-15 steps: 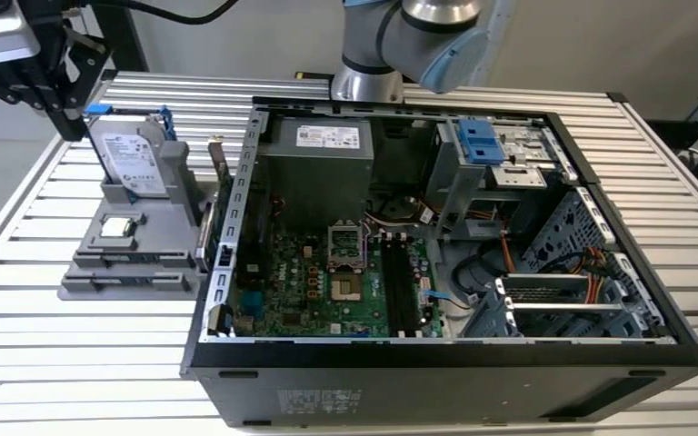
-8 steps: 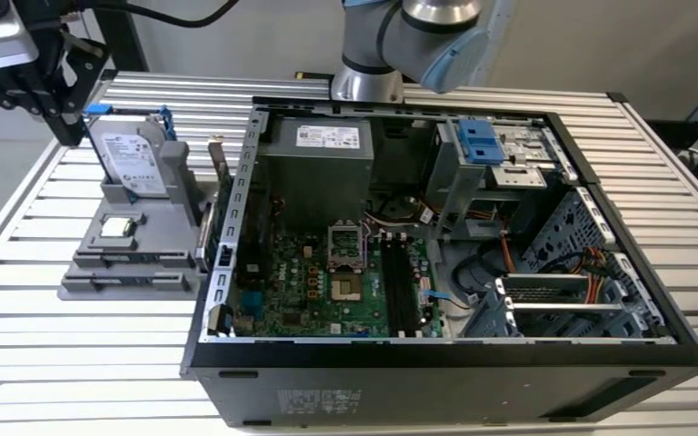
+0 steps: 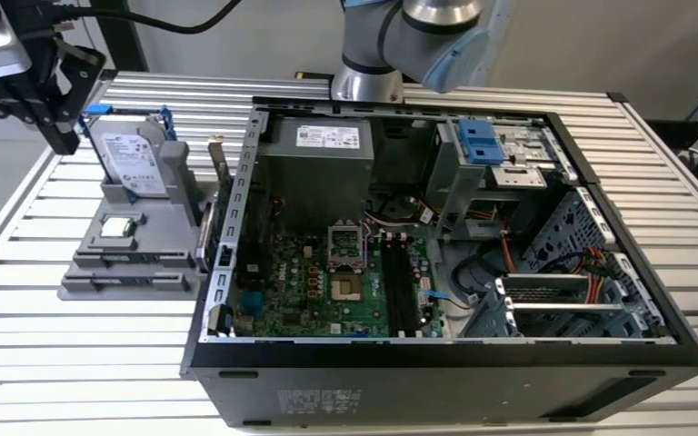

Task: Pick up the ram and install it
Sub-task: 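Pick up the ram and move it above insertion slot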

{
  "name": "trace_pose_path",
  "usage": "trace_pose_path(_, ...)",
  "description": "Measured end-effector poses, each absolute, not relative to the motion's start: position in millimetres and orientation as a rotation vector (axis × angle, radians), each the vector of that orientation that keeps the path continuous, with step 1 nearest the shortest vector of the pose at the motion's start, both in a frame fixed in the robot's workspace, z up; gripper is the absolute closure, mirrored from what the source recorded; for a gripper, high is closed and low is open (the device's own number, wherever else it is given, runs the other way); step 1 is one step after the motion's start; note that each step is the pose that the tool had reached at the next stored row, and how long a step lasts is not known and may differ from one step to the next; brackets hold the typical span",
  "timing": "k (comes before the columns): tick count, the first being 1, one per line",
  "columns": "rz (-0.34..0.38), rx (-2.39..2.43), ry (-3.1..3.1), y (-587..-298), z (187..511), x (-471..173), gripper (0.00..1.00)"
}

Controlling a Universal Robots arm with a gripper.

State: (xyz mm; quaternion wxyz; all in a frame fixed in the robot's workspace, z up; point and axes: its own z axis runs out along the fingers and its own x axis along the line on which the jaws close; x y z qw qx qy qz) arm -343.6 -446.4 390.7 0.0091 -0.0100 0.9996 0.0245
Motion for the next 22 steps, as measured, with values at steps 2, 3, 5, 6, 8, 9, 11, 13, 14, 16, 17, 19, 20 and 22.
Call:
trace_pose_path(2,0.077,-0.034,3.122,-448.5,390.6,-343.6,1.0)
trace_pose_path(3,0.077,-0.034,3.122,-448.6,390.6,-343.6,1.0)
trace_pose_path(5,0.077,-0.033,3.122,-448.6,390.6,-343.6,1.0)
trace_pose_path(6,0.077,-0.033,3.122,-448.7,390.6,-343.6,1.0)
trace_pose_path(8,0.077,-0.033,3.122,-448.9,390.6,-343.6,1.0)
trace_pose_path(9,0.077,-0.033,3.122,-448.9,390.6,-343.6,1.0)
trace_pose_path(11,0.077,-0.034,3.122,-449.2,390.6,-343.6,1.0)
trace_pose_path(13,0.077,-0.033,3.122,-449.3,390.6,-343.6,1.0)
trace_pose_path(14,0.077,-0.034,3.122,-449.3,390.6,-343.6,1.0)
trace_pose_path(16,0.077,-0.033,3.122,-449.4,390.7,-343.6,1.0)
trace_pose_path(17,0.077,-0.034,3.122,-449.4,390.6,-343.6,1.0)
trace_pose_path(19,0.077,-0.033,3.122,-449.5,390.6,-343.6,1.0)
trace_pose_path(20,0.077,-0.034,3.122,-449.5,390.6,-343.6,1.0)
trace_pose_path(22,0.077,-0.036,3.122,-449.5,390.6,-343.6,1.0)
